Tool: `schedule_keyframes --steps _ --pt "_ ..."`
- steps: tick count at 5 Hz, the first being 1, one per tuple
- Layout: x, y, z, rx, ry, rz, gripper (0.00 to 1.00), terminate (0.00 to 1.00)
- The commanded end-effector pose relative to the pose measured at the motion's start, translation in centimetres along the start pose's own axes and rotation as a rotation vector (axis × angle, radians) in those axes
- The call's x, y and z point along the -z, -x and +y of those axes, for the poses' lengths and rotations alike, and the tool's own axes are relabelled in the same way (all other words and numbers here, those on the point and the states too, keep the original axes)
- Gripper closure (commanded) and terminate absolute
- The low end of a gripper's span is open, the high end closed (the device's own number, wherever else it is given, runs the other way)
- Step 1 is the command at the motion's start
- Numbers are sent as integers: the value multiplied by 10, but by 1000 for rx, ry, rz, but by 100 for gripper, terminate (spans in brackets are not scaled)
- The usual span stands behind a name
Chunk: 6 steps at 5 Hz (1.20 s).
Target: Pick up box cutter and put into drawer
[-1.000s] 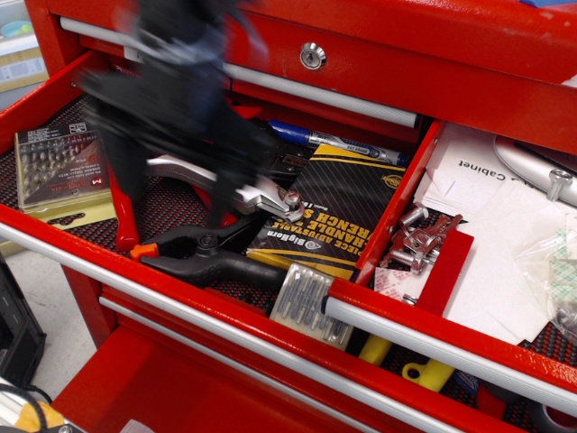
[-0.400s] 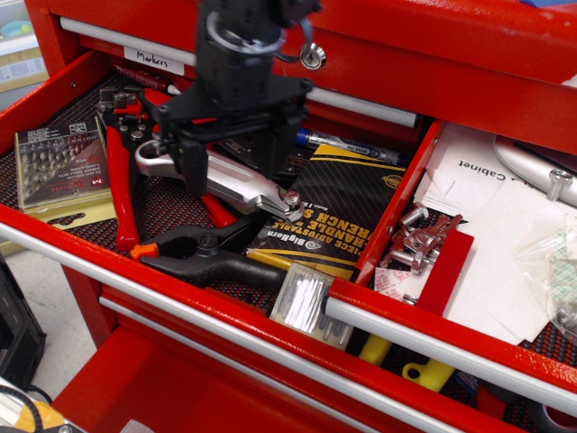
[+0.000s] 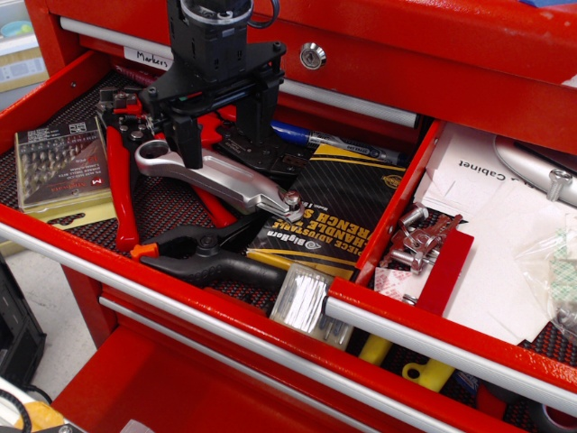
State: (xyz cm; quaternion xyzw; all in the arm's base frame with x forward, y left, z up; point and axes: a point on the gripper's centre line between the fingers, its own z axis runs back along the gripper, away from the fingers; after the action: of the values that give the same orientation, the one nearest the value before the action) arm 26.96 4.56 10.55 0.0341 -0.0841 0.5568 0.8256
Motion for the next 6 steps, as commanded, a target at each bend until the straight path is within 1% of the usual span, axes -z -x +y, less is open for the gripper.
schedule_keyframes --steps 1,2,5,6 --pt "9 -13 -8 3 67 -5 0 0" --pt "24 -14 -4 22 86 16 0 0" --pt "63 -20 -1 69 181 59 0 0" --pt "55 -15 -2 73 162 75 100 0"
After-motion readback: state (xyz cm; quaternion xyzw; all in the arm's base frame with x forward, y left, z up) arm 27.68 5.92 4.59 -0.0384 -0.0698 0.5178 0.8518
